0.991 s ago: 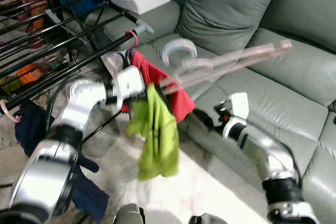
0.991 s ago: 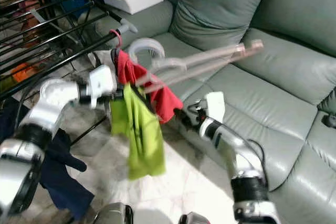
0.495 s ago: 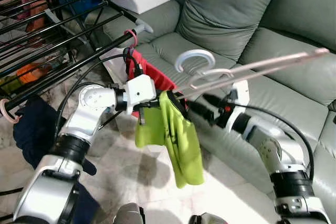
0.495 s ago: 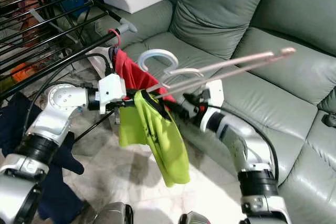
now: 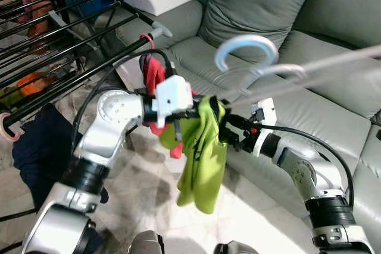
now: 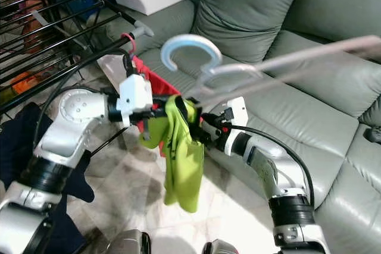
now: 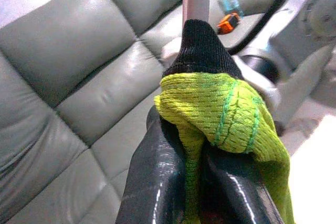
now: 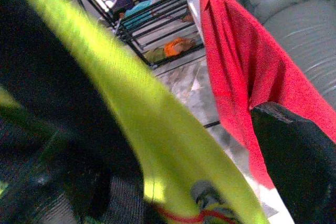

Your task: Hang hanger

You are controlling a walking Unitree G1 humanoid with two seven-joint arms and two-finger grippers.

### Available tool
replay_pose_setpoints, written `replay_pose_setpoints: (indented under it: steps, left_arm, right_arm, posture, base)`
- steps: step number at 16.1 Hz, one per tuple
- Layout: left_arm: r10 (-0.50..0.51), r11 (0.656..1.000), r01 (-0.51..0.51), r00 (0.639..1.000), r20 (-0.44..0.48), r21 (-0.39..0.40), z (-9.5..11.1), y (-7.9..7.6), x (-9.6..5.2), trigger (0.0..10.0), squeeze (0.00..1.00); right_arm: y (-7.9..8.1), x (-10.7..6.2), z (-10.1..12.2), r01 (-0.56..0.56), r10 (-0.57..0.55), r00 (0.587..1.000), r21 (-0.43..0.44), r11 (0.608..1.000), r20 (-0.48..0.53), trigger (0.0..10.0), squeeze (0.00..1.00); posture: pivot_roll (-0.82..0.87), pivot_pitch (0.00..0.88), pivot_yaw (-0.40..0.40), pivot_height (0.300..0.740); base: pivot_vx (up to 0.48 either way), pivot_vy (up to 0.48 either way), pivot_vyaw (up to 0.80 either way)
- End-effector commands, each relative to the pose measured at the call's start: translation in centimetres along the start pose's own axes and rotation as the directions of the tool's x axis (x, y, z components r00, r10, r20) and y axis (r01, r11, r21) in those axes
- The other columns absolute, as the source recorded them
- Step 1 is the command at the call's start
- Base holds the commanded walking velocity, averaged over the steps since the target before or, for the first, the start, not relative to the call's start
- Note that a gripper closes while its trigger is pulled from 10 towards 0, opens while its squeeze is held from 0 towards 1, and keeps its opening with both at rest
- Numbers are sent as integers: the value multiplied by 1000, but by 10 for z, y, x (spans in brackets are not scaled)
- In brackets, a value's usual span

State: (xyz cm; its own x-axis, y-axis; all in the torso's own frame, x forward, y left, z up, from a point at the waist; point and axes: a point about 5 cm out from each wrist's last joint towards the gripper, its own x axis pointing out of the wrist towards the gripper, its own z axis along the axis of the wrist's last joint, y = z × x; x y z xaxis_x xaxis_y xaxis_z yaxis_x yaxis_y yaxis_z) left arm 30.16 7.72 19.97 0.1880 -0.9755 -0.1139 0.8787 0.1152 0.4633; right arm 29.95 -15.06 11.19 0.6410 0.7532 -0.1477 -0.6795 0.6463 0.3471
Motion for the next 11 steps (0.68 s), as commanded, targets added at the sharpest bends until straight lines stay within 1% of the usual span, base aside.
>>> replay_pose_setpoints:
  steps: [1, 2, 3, 4, 5, 6, 7, 9, 10, 11]
  left_arm:
    - [-11, 1000, 10, 999, 31, 18, 10, 0, 2, 0, 0]
    - [-13, 1000, 12, 999, 52, 14, 15, -2, 4, 0, 0]
    - [-12, 1000, 10, 996, 89, 23, 27, -2, 9, 0, 0]
    - [1, 1000, -5, 991, 132, 29, 40, 2, 13, 0, 0]
    - [6, 1000, -10, 990, 139, 28, 43, 3, 13, 0, 0]
    - [59, 997, -65, 988, 143, 38, 48, 16, 9, 0, 0]
    - [85, 995, -92, 988, 129, 47, 47, 22, 6, 0, 0]
    - [169, 983, -175, 981, 98, 63, 48, 42, -7, 0, 0]
    - [204, 975, -210, 974, 94, 65, 50, 50, -13, 0, 0]
    - [230, 969, -236, 970, 79, 75, 50, 56, -18, 0, 0]
  right_arm:
    - [-3, 1, 3, 19, -19, 1000, -12, 1000, 5, 10000, 0]
    - [-7, 2, 1, 57, -57, 998, -17, 998, -3, 10000, 0]
    - [-15, 4, -4, 139, -140, 989, -32, 990, -39, 10000, 0]
    - [-25, 4, -12, 231, -235, 968, -49, 972, -87, 10000, 0]
    - [-27, 3, -14, 245, -249, 964, -51, 968, -94, 10000, 0]
    - [-33, -5, -22, 293, -297, 944, -50, 955, -141, 10000, 0]
    - [-35, -9, -26, 306, -309, 938, -48, 951, -158, 10000, 0]
    - [-40, -29, -40, 359, -359, 912, -34, 933, -199, 10000, 0]
    - [-44, -40, -46, 396, -394, 894, -37, 918, -211, 8588, 0]
    - [-44, -48, -46, 408, -407, 889, -38, 912, -208, 7961, 0]
  posture:
    - [-38, 40, 17, 740]
    - [-38, 40, 17, 740]
    - [-34, 41, 15, 740]
    - [-32, 41, 13, 740]
    - [-32, 41, 13, 740]
    - [-28, 40, 10, 740]
    - [-30, 40, 9, 740]
    - [-35, 41, 9, 740]
    - [-35, 41, 9, 740]
    - [-40, 43, 7, 740]
  base:
    - [0, 0, 0]
    - [0, 0, 0]
    - [0, 0, 0]
    - [0, 0, 0]
    - [0, 0, 0]
    - [0, 0, 0]
    - [0, 0, 0]
    - [0, 0, 0]
    - [0, 0, 0]
    - [0, 0, 0]
